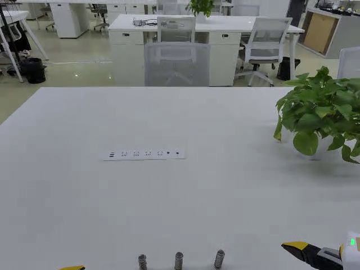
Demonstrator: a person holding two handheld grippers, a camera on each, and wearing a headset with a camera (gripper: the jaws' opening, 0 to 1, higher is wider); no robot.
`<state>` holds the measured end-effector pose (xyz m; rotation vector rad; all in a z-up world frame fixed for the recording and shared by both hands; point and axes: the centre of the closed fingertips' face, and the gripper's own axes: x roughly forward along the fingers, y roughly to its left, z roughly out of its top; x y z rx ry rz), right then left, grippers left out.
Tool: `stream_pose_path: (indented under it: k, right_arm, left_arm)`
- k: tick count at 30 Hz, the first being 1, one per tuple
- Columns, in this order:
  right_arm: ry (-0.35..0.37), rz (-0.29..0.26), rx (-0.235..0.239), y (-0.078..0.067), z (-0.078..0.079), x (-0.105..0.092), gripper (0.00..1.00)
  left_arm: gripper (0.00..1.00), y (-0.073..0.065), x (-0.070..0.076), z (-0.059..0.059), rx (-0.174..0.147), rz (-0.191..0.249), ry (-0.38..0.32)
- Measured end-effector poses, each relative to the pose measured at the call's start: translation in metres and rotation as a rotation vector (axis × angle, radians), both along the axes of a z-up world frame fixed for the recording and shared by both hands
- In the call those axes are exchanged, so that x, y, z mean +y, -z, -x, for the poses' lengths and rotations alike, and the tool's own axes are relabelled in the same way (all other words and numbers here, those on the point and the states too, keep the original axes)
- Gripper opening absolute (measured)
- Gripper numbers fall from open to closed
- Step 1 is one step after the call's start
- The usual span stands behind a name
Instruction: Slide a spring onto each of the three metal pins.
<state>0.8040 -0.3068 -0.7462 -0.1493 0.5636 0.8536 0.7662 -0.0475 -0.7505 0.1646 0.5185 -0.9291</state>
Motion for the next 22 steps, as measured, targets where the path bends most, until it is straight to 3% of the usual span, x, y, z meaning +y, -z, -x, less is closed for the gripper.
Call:
stream_pose_path:
  k: [22]
  right_arm:
    - [-0.011,-0.007,-0.002,0.0023,0.0019,0.0088,0.81]
  left_arm:
    - [1.00,0.0013,-0.0046,0.0017,0.001,0.012,0.000]
